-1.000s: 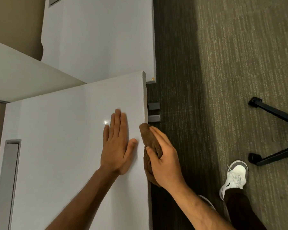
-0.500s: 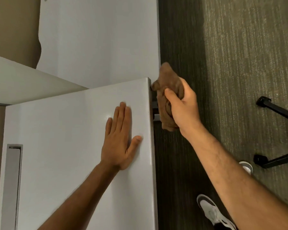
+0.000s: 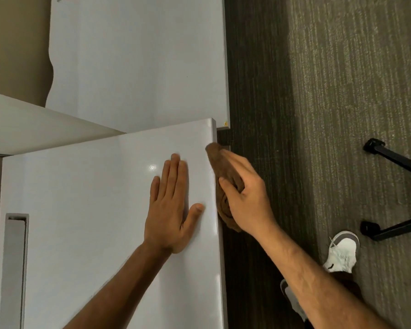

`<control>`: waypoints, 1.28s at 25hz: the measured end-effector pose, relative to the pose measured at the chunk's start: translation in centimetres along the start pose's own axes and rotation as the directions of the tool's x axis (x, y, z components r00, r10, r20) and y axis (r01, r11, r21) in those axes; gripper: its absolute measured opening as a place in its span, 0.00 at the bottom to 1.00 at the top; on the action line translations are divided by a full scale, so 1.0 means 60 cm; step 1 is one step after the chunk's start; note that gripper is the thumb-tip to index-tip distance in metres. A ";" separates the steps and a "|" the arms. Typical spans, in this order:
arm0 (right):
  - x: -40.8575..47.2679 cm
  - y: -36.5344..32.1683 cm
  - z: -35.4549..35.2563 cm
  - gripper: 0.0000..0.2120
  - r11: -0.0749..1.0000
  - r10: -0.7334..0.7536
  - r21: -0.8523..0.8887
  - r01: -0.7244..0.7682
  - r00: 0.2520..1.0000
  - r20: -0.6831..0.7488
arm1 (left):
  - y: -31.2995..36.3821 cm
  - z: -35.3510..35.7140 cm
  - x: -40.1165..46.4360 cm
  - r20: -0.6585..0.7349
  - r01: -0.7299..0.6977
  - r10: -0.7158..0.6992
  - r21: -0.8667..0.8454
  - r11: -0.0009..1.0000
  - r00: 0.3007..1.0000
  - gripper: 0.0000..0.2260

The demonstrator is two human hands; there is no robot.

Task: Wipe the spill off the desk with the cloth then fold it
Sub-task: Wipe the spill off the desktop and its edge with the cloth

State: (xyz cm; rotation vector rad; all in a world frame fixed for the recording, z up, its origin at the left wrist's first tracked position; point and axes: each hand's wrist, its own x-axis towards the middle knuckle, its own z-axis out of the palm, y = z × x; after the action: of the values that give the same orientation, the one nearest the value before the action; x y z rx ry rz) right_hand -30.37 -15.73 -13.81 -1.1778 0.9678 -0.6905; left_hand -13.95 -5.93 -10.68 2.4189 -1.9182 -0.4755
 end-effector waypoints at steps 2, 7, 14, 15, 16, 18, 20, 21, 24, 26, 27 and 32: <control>-0.037 0.006 0.001 0.28 1.000 0.005 -0.029 -0.005 1.000 0.023 | 0.000 0.000 -0.001 -0.002 -0.003 0.003 0.001 1.000 1.000 0.38; -0.134 0.025 0.001 0.29 0.998 0.032 -0.057 -0.027 0.996 0.078 | 0.002 -0.001 0.000 -0.014 -0.010 0.010 -0.003 1.000 1.000 0.38; -0.101 -0.003 -0.026 0.23 0.998 0.002 0.062 0.000 1.000 -0.030 | 0.001 0.001 -0.001 -0.038 -0.013 0.012 -0.015 1.000 0.999 0.38; -0.066 -0.018 -0.027 0.22 0.997 -0.029 0.072 0.037 0.994 -0.103 | 0.001 0.001 -0.001 -0.035 -0.010 0.009 -0.014 1.000 0.999 0.38; -0.028 -0.034 -0.025 0.21 0.995 -0.050 0.078 0.062 0.987 -0.153 | 0.002 0.001 -0.001 -0.030 -0.007 0.007 -0.009 1.000 1.000 0.38; 0.045 -0.062 -0.013 0.21 0.995 -0.032 0.085 0.046 0.986 -0.165 | 0.003 -0.003 0.000 -0.016 -0.001 0.001 0.001 1.000 1.000 0.38; 0.085 -0.072 0.008 0.22 0.996 0.012 0.091 -0.001 0.992 -0.124 | 0.004 -0.004 -0.001 -0.007 0.005 -0.005 0.005 1.000 1.000 0.38; 0.089 -0.068 0.017 0.22 0.996 0.022 0.086 -0.012 0.993 -0.113 | 0.004 -0.003 -0.001 -0.007 0.004 -0.004 0.005 1.000 1.000 0.38; 0.057 -0.038 0.027 0.24 0.999 0.002 0.038 0.001 0.996 -0.087 | 0.001 0.000 0.000 -0.013 -0.003 0.003 0.003 1.000 1.000 0.38; 0.013 -0.014 0.030 0.26 0.999 -0.026 -0.037 0.024 0.997 -0.070 | 0.000 0.001 0.001 -0.015 -0.013 0.013 0.001 1.000 1.000 0.38; -0.012 -0.005 0.034 0.27 0.997 -0.034 -0.077 0.029 0.997 -0.064 | 0.000 0.001 0.001 -0.018 -0.017 0.017 0.002 1.000 1.000 0.38; -0.141 0.017 0.052 0.32 0.979 -0.030 -0.201 0.022 0.999 -0.038 | -0.002 0.002 0.000 -0.025 -0.027 0.027 0.006 1.000 0.999 0.39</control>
State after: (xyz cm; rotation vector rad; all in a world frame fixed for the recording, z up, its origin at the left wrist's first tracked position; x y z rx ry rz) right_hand -31.37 -6.85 -12.39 -1.3588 1.0769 -0.6506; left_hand -13.87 -5.89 -10.84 2.3871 -1.9423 -0.4373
